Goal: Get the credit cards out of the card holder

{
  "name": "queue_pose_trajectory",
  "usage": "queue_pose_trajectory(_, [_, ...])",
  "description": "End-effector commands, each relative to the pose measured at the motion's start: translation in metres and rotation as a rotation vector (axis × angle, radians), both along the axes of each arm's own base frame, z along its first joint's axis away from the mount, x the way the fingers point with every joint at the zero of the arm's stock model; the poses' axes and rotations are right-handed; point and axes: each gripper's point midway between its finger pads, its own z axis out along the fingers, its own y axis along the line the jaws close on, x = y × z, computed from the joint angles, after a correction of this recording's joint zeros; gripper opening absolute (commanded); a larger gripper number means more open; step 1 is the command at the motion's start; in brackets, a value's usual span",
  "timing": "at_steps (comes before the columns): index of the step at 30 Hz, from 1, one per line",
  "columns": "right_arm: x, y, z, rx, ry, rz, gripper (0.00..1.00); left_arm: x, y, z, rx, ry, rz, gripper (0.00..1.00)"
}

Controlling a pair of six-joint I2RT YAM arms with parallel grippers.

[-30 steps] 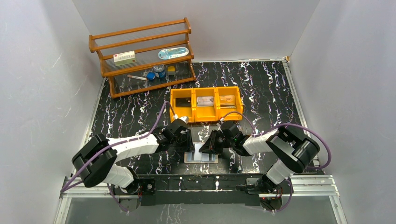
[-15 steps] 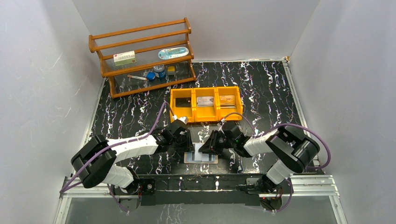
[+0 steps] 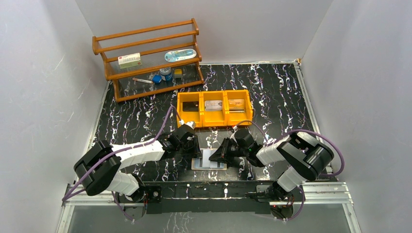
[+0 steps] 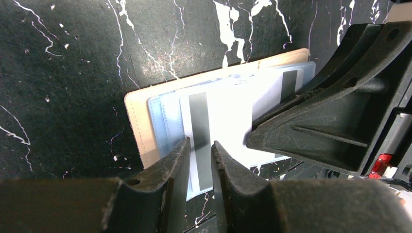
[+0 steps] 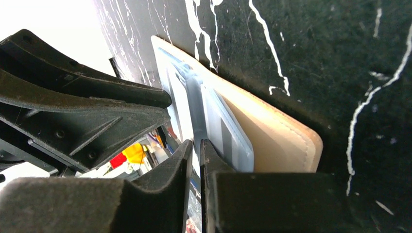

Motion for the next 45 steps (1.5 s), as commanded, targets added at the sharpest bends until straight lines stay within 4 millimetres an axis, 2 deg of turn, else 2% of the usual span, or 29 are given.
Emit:
queue_pose_trajectory(1, [0.002,0.006,0.018,0.070,-0.041,0.013,0.18,-0.016,0.022,-0.016,0.101,0.051,0.000,0.22])
queue_pose_trajectory(12, [0.002,0.011,0.017,0.097,-0.034,0.041,0.09,-0.015,0.022,-0.016,0.099,0.051,-0.001,0.22])
queue_pose_trajectory(16, [0.002,0.004,0.011,0.062,-0.025,0.012,0.02,-0.015,0.024,-0.017,0.112,0.050,0.003,0.22])
queue_pose_trajectory(19, [0.002,-0.003,0.008,0.052,-0.020,-0.001,0.00,-0.015,0.027,-0.019,0.122,0.049,0.009,0.22])
queue_pose_trajectory(31, [-0.005,-0.020,0.001,0.008,-0.002,-0.012,0.00,-0.016,0.028,-0.019,0.128,0.051,0.005,0.21])
queue_pose_trajectory(34, [-0.004,-0.024,0.003,0.000,-0.018,-0.025,0.02,-0.017,0.029,-0.021,0.132,0.052,0.006,0.20])
queue_pose_trajectory(39, [0.002,-0.017,0.010,0.004,-0.037,-0.008,0.11,-0.016,0.026,-0.017,0.119,0.049,-0.004,0.19])
queue_pose_trajectory(45, [0.007,-0.011,0.012,0.037,-0.030,-0.017,0.30,-0.014,0.020,-0.007,0.086,0.025,-0.027,0.15])
